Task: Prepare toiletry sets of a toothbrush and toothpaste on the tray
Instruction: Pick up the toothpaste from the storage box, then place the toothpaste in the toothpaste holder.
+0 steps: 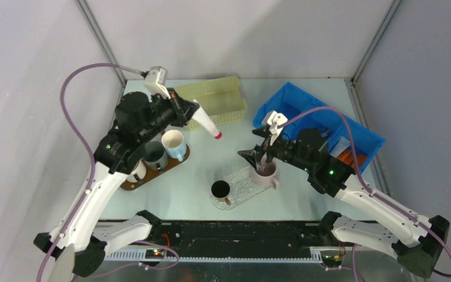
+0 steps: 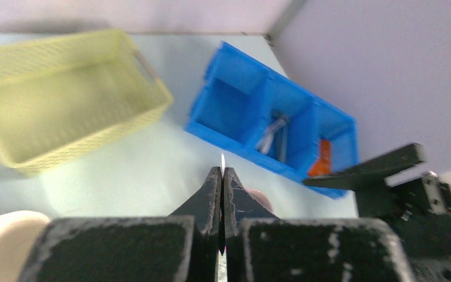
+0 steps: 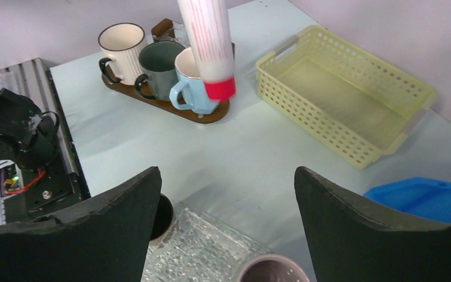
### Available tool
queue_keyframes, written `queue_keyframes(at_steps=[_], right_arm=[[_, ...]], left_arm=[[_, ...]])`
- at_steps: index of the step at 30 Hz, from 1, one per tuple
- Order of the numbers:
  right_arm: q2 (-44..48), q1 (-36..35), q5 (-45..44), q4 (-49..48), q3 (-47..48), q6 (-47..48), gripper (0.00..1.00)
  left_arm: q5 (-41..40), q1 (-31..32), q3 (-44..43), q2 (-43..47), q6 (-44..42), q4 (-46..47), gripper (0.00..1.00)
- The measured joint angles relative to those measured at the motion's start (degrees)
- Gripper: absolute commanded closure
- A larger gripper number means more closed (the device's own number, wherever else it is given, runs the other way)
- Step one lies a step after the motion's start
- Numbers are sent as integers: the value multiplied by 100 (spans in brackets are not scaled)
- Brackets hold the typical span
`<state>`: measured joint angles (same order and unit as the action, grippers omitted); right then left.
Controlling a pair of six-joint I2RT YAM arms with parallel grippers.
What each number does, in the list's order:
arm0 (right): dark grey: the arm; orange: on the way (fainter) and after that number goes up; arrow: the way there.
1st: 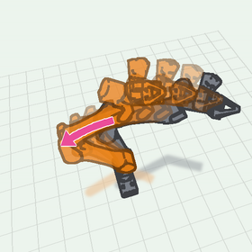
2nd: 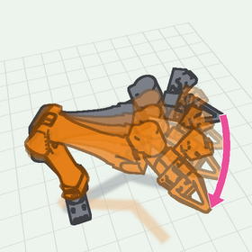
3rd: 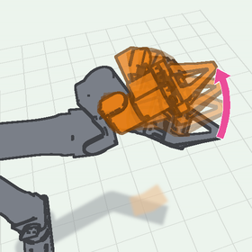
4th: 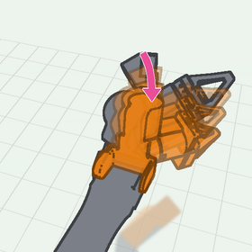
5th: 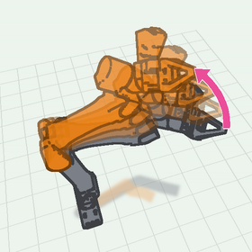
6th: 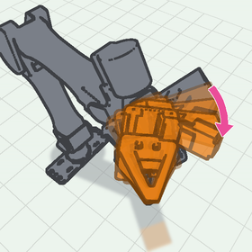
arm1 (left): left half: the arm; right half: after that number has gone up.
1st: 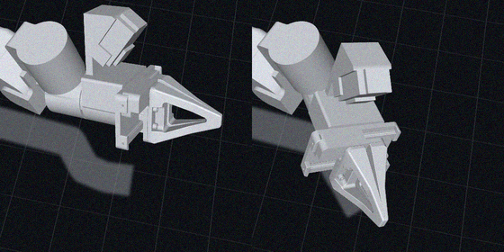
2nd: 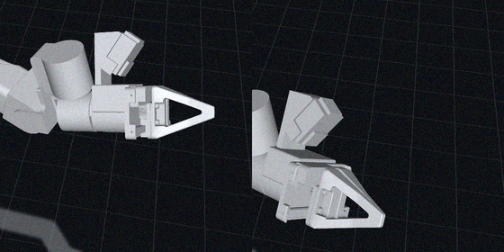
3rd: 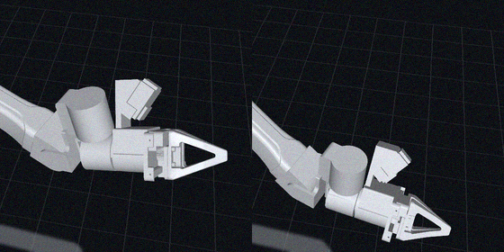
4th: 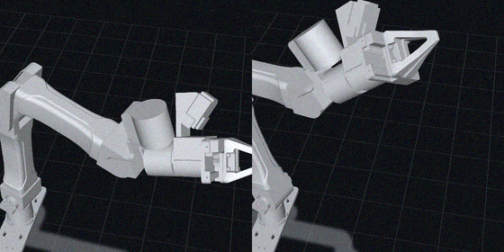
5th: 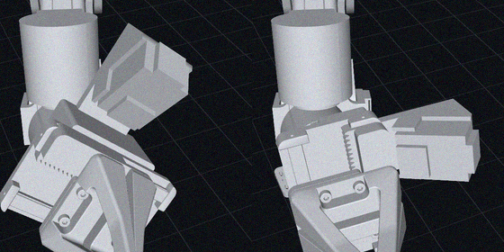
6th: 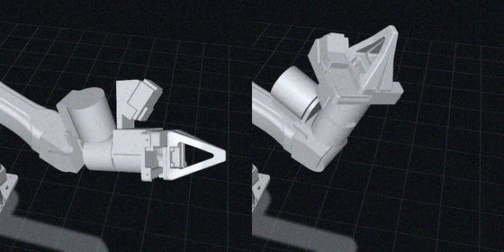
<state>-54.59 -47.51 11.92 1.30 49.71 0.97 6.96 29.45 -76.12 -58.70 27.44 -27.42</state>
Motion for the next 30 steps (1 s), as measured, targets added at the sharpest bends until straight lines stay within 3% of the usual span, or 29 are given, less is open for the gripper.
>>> queue_keyframes(at_steps=[5, 14, 21, 30], right_arm=[[160, 0, -284, 205, 37, 11, 1], [275, 11, -960, 511, 48, 131, 1], [275, 39, -1469, 551, 46, 330, 1], [197, 232, -1692, 273, -140, 538, 1]], left_arm=[[-1064, -107, -332, 179, -713, -413, 100], [-2520, -798, -42, 361, -1711, -348, 100], [-3097, -1521, 1023, 448, -1978, 590, 100], [-3217, -2129, 2026, 299, -2000, 1818, 100]])
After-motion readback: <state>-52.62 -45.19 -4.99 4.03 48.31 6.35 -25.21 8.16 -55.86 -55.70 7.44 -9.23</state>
